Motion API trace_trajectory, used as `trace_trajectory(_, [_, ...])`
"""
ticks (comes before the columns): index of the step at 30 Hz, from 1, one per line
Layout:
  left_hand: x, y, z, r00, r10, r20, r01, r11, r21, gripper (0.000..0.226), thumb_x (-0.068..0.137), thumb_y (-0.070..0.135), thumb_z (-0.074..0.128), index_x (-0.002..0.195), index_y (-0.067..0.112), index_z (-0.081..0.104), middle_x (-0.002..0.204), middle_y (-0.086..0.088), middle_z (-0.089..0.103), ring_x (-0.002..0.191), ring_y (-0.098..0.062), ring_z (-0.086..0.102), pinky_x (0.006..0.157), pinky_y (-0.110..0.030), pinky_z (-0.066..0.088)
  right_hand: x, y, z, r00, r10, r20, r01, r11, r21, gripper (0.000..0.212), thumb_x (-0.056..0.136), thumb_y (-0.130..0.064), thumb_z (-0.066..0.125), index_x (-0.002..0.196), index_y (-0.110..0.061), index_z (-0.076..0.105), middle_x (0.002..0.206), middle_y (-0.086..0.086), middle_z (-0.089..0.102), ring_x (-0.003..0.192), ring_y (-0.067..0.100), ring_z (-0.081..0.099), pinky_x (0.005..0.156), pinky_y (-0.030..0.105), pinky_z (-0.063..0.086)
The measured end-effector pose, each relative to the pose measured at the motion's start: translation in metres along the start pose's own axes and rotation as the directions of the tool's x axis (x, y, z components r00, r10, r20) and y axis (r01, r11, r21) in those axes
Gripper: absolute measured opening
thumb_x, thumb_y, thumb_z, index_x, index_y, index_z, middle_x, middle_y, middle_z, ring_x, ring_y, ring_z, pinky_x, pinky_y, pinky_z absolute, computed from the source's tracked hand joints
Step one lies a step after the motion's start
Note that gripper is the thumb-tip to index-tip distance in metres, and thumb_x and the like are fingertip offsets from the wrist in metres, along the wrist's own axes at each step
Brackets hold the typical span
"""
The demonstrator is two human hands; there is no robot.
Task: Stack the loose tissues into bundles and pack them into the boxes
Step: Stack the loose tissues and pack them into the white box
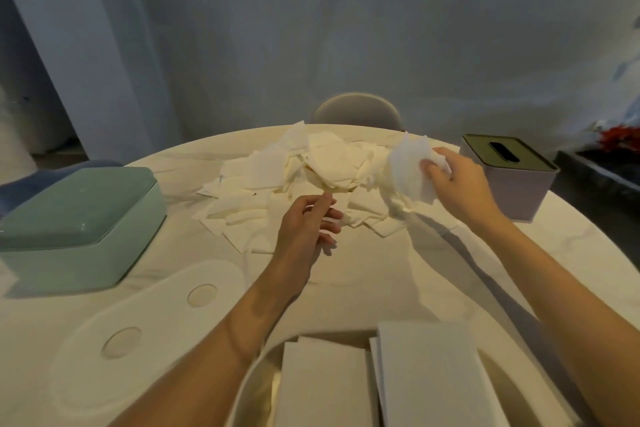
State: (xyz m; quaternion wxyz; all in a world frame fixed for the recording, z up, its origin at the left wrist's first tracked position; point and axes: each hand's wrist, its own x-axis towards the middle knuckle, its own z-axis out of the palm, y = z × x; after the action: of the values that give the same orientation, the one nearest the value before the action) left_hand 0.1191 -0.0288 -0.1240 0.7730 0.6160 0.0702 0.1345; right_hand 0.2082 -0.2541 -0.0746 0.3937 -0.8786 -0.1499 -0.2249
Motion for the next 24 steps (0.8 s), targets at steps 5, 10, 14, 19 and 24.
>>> trace_trajectory(5, [0.000,0.004,0.002,0.987,-0.026,0.157,0.037,0.997,-0.069,0.072,0.081,0.071,0.065,0.124,0.013,0.063,0.109,-0.011,0.076,0.091,-0.027,0.075,0.077,-0.036,0.063,-0.015,-0.042,-0.013,0.937,0.022,0.349,-0.240,0.767,0.595,0.023,0.103,-0.032,0.056,0.123,-0.025,0.067,0.109,-0.007,0.076,0.100,0.016,0.073,0.082,0.029,0.060])
trace_trajectory(10, [-0.013,0.006,0.003,0.952,-0.022,0.304,0.135,0.926,-0.354,0.063,0.093,0.059,0.053,0.145,0.023,0.050,0.133,-0.012,0.068,0.120,-0.034,0.067,0.096,-0.052,0.057,-0.029,-0.055,0.020,0.825,0.045,0.563,-0.443,0.670,0.596,0.031,0.097,-0.031,0.063,0.125,-0.017,0.066,0.118,0.008,0.073,0.105,0.025,0.071,0.087,0.035,0.060])
trace_trajectory(14, [-0.012,0.006,-0.002,0.979,-0.057,0.196,0.123,0.929,-0.348,0.048,0.099,0.056,0.053,0.140,0.032,0.053,0.130,-0.006,0.069,0.116,-0.028,0.070,0.098,-0.050,0.058,-0.031,-0.050,0.026,0.809,0.055,0.586,-0.408,0.770,0.491,0.022,0.092,-0.038,0.068,0.111,-0.028,0.070,0.103,-0.005,0.076,0.097,0.020,0.072,0.097,0.046,0.056])
trace_trajectory(19, [-0.005,0.005,-0.022,0.996,-0.044,0.072,0.066,0.934,-0.350,0.044,0.097,0.032,0.069,0.139,0.027,0.059,0.130,-0.002,0.071,0.121,-0.029,0.066,0.099,-0.047,0.057,-0.018,-0.036,0.014,0.817,0.116,0.565,-0.351,0.877,0.329,0.089,0.045,-0.080,0.083,0.121,-0.036,0.068,0.129,-0.004,0.067,0.121,0.029,0.060,0.109,0.053,0.046])
trace_trajectory(24, [-0.006,0.008,-0.030,1.000,0.003,0.014,-0.002,0.992,-0.126,0.031,0.090,0.015,0.077,0.120,0.019,0.069,0.113,-0.003,0.073,0.106,-0.023,0.070,0.080,-0.036,0.063,-0.013,-0.023,0.007,0.840,0.065,0.539,-0.301,0.882,0.362,0.065,0.067,-0.066,0.082,0.122,-0.036,0.069,0.120,-0.008,0.071,0.114,0.025,0.064,0.103,0.043,0.049])
